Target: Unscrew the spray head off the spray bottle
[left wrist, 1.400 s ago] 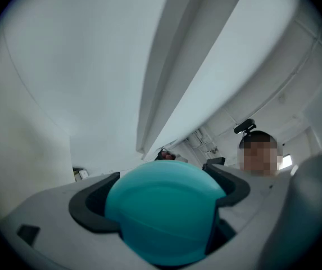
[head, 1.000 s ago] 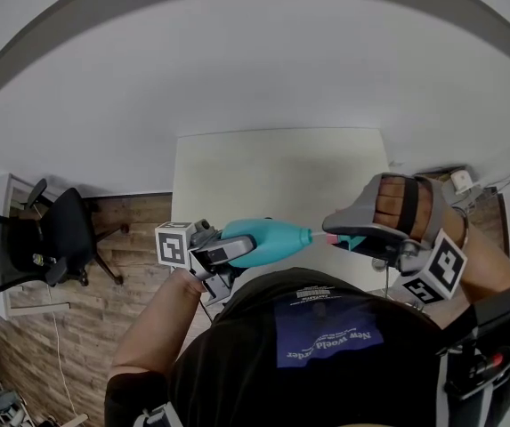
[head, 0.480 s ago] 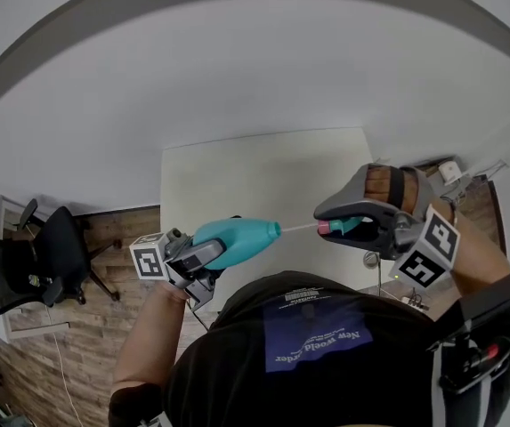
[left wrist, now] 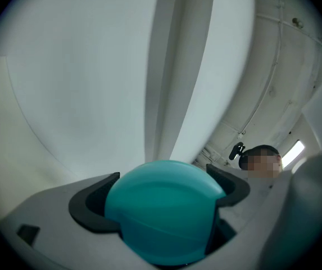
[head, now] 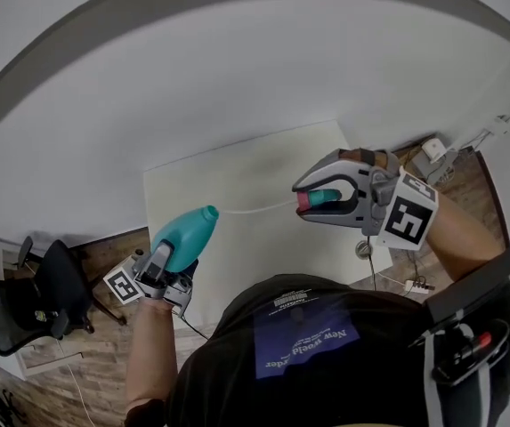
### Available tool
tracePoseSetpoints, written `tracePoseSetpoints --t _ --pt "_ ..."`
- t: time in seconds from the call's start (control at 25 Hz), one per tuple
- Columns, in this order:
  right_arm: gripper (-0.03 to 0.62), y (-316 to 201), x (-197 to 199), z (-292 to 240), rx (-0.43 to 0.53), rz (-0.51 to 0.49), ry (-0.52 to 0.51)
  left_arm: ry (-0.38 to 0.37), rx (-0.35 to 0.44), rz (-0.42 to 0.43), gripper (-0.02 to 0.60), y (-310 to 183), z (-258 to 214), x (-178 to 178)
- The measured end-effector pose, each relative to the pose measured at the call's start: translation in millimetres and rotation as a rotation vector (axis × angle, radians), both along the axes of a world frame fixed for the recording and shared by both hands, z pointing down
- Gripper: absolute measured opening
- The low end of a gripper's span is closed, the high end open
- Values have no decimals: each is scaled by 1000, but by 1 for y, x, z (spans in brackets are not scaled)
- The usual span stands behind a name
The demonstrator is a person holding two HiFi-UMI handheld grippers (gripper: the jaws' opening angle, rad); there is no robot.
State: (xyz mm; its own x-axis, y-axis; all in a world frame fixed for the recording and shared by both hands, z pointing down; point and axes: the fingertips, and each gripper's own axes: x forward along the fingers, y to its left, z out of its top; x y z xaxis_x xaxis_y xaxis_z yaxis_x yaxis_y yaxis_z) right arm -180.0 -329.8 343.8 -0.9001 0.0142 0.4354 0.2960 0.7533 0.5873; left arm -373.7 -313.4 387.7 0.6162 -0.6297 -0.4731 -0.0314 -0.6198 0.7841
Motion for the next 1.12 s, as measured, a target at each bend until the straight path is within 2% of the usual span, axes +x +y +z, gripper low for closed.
tracePoseSetpoints --t 0.2,0.36,0.44,0.84,0.96,1.12 --pt "135 -14 2 -3 -156 50 -73 42 31 -102 492 -4 -4 -22" --pt "135 -36 -11 -20 -413 144 -230 66 71 -174 492 -6 -14 -41" --pt "135 -43 -11 -27 -505 165 -304 69 87 -200 492 -6 -18 -43" --pt "135 -82 -6 -27 -799 304 -588 89 125 -268 492 -10 -18 -42" --pt "135 -88 -2 -26 -885 319 -666 95 147 -287 492 -10 -20 -41" --pt "135 -89 3 -24 -982 329 -750 145 168 -315 492 -5 -23 -48"
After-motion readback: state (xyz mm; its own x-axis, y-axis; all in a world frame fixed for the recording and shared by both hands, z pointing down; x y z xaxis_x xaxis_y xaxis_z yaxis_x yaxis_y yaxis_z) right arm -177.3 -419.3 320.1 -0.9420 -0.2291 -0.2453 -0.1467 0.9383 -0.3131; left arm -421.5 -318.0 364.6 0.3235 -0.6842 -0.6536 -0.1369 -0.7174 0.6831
